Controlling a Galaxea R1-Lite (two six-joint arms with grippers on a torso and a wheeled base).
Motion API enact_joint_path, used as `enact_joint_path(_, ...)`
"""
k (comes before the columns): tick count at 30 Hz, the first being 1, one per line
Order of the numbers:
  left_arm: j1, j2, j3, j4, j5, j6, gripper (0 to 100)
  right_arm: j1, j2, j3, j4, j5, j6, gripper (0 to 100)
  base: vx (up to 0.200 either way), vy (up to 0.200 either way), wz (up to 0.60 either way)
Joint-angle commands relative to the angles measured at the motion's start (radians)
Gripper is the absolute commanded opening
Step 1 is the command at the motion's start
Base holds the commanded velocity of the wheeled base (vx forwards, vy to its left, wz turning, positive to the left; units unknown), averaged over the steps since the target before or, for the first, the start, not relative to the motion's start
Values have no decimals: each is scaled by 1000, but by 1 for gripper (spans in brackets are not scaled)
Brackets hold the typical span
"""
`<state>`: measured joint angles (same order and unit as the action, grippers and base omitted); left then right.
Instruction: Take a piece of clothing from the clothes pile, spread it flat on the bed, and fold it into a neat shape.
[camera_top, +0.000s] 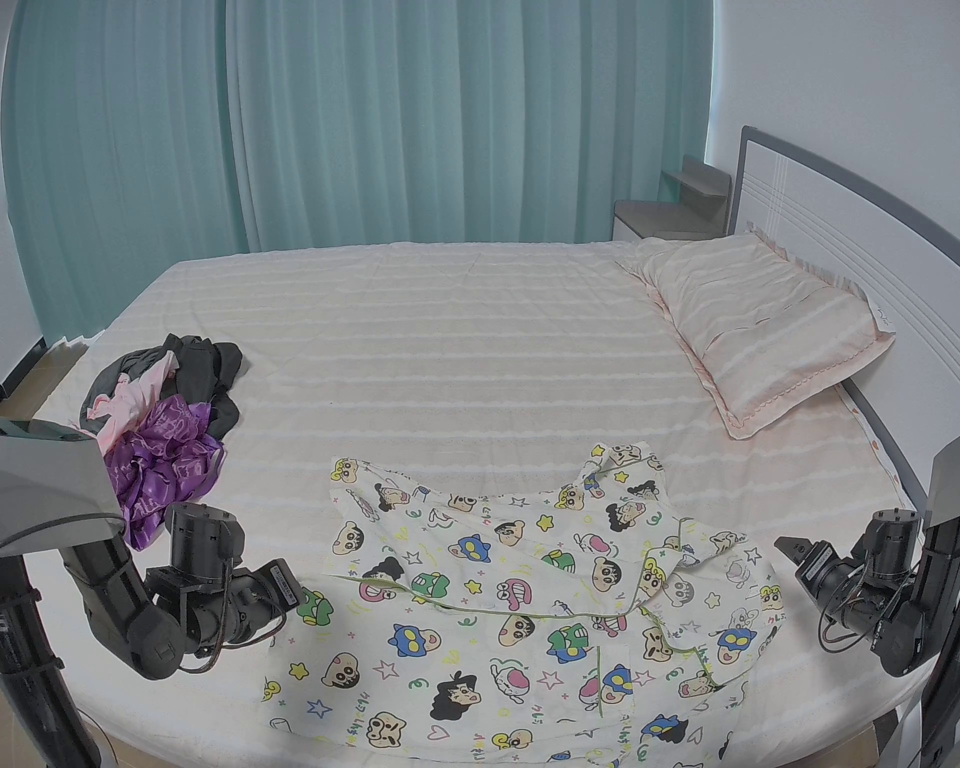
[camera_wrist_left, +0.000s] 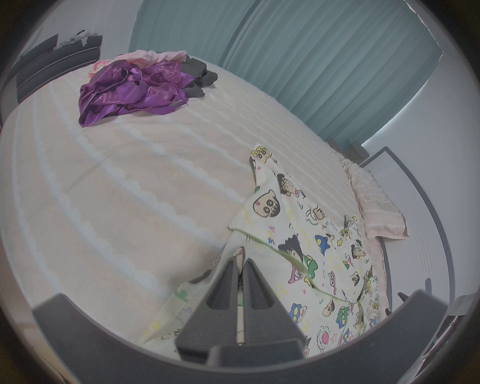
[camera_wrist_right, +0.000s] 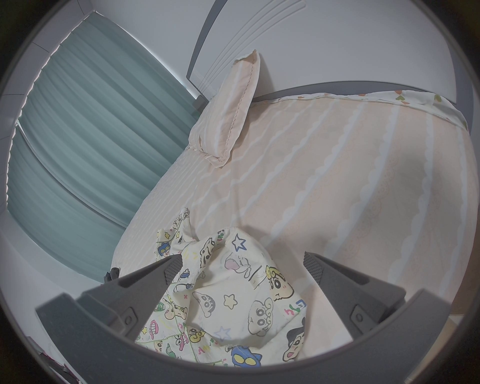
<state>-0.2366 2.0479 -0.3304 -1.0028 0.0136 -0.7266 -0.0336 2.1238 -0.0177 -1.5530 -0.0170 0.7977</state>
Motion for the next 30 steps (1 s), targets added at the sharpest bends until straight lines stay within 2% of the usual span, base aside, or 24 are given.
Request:
enact_joint_path(1, 16, 114, 1, -65, -4, 7, 0, 1, 4, 18, -1, 0, 0, 100, 0, 0, 0)
enact_joint_path(2, 16, 129, -1, -76, -4, 7, 100, 0, 4, 18, -1, 0, 0, 100, 0, 0, 0)
enact_joint_path(6, 20, 160, -4, -116, 0, 7, 100, -2, 4, 18, -1, 0, 2, 100, 0, 0, 0)
enact_joint_path(13, 131, 100, 27, -137, -20, 1, 100, -2, -7, 18, -6, 0, 2, 100, 0, 0, 0)
enact_joint_path(15, 171, 63, 44, -139, -60, 1, 100, -2, -18, 18, -10, 0, 0, 100, 0, 0, 0)
enact_joint_path(16, 207, 9, 70, -137, -109, -4, 100, 1, -36, 18, -13, 0, 0, 100, 0, 0, 0)
enact_joint_path(19, 252, -89, 128, -137, -199, -13, 100, 11, -90, 4, -13, 0, -2, 100, 0, 0, 0)
enact_joint_path(21, 257, -124, 151, -137, -224, -28, 100, 15, -111, -8, -13, -1, -5, 100, 0, 0, 0)
enact_joint_path(23, 257, -192, 191, -139, -256, -94, 100, 44, -157, -54, 7, -3, -6, 100, 0, 0, 0)
enact_joint_path(25, 255, -221, 206, -139, -268, -116, 100, 58, -166, -73, 21, -3, -6, 100, 0, 0, 0)
enact_joint_path(30, 244, -357, 295, -137, -360, -155, 100, 101, -171, -263, 197, -3, -6, 100, 0, 0, 0)
